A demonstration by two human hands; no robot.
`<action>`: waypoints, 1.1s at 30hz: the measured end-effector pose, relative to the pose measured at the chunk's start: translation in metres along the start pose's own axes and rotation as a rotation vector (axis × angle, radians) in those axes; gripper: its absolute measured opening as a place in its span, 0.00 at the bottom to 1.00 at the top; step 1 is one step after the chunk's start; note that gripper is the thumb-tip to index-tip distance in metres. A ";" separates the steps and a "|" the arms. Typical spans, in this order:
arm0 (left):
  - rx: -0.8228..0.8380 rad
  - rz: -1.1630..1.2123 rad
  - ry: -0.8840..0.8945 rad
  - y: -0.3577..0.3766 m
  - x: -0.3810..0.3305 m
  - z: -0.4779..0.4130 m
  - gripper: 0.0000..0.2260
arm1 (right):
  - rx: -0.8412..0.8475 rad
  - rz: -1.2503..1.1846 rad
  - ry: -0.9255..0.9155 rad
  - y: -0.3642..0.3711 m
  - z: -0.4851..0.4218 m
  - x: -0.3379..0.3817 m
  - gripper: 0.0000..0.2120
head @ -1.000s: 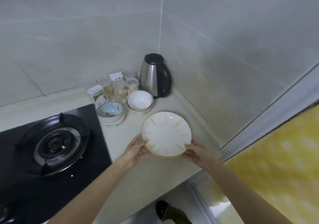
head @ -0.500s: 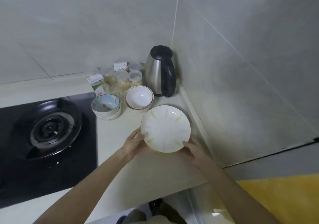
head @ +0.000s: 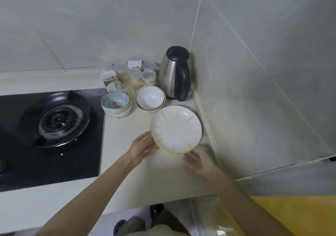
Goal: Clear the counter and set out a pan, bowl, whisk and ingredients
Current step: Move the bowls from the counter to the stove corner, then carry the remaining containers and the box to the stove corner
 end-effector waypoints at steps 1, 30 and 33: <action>-0.024 0.011 -0.007 -0.002 0.000 0.004 0.08 | 0.001 0.007 0.015 -0.001 0.001 -0.006 0.05; -0.832 0.464 0.293 -0.364 0.181 0.454 0.15 | 0.868 1.095 0.175 0.256 0.190 -0.431 0.06; -0.956 0.542 0.308 -0.392 0.219 0.519 0.15 | 0.969 1.197 0.204 0.275 0.224 -0.502 0.06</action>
Point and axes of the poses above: each hand's wrist, its own z-axis away from the middle knuckle, its own y-axis out of the palm, x = y × z, the point moved 1 cm from there along -z, towards the middle knuckle, and after that the axes turned 5 degrees about -z, right-handed, at the moved point
